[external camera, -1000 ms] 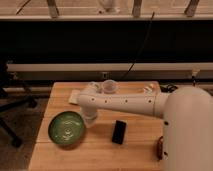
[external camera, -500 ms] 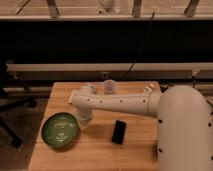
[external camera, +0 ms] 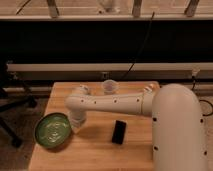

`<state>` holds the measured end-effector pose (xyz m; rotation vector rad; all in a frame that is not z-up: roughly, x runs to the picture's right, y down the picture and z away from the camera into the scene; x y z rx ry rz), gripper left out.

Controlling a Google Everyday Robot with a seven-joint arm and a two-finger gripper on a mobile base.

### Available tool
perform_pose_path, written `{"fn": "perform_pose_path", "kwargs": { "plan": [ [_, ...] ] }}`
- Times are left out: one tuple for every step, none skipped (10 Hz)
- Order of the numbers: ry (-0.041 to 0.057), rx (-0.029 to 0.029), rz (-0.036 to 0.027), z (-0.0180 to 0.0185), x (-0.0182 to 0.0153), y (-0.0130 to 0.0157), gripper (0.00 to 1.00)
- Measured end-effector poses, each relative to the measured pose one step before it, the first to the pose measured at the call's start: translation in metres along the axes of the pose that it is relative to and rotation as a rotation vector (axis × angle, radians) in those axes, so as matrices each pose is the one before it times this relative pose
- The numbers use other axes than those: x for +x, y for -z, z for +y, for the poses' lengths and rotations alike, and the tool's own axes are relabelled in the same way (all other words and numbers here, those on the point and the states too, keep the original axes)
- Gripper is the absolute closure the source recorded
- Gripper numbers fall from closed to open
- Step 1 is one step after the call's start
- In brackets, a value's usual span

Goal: Push the ceramic bowl across the table

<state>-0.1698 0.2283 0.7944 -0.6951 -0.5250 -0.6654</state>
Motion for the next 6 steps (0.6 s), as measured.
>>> {"fn": "perform_pose_path", "kwargs": {
  "plan": [
    [0.01932, 0.00464, -0.00745, -0.00288, -0.00665, 0.0009, 1.0],
    [0.01469, 0.00609, -0.00445, -0.00244, -0.00449, 0.00257, 1.0],
    [0.00911, 0.00858, -0.0015, -0.00214, -0.00267, 0.00408, 1.0],
    [0.00407, 0.01409, -0.00061, -0.00028, 0.00077, 0.00768, 1.0],
    [-0.00446, 0.00614, -0.00023, -0.00033, 0.00151, 0.00799, 1.0],
    [0.00021, -0.00817, 0.00177, 0.00135, 0.00054, 0.00496, 1.0]
  ]
}}
